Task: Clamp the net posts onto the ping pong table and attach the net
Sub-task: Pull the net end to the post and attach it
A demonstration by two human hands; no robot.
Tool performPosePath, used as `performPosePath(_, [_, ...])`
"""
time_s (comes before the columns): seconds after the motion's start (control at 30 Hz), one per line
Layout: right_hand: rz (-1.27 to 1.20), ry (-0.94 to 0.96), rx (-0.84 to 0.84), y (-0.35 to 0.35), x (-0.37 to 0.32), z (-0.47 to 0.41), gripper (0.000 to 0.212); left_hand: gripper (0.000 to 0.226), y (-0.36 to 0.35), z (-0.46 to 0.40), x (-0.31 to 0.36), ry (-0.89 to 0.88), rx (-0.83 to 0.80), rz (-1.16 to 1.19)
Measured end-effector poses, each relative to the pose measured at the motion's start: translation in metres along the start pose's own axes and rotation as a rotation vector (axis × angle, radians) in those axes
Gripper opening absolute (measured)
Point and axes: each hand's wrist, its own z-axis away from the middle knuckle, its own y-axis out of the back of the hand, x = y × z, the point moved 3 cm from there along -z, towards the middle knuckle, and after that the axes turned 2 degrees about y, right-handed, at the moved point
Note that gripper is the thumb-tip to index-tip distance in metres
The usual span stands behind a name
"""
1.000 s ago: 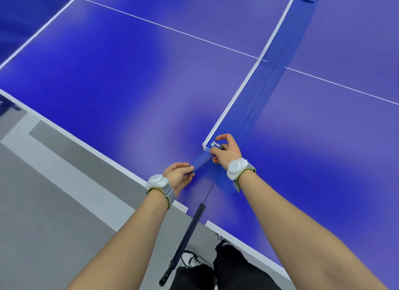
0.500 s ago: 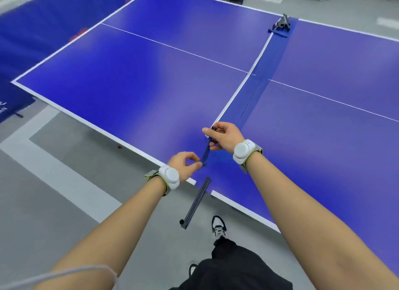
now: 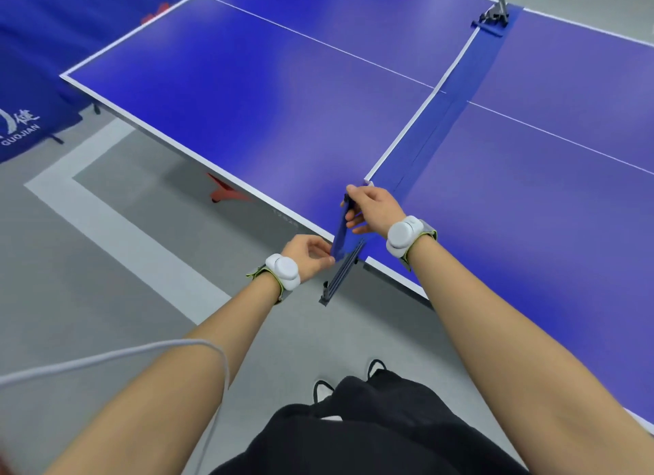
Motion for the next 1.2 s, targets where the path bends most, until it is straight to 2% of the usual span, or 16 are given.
performPosePath(0.1, [0.048,-0.006,-0.046,-0.010,0.003,0.008,0.040,0.020,-0.004,0.012,-0.006,0.024,-0.018,-0.010])
performPosePath(0.3, [0.156,0.025,-0.146,-0.023,0.009,0.023,0.040,0.022,-0.015,0.026,-0.021,0.066,0.034,-0.013])
performPosePath(0.4, [0.228,0.037,-0.169,-0.026,0.016,0.027,0.043,0.021,-0.023,0.029,-0.026,0.080,0.076,-0.082])
performPosePath(0.73, [0.241,0.074,-0.174,-0.018,0.016,0.031,0.035,0.009,-0.036,0.035,-0.019,0.036,0.276,-0.221])
performPosePath(1.2, [0.322,0.091,-0.251,-0.018,0.024,0.030,0.039,0.010,-0.040,0.037,-0.018,0.091,0.258,-0.280])
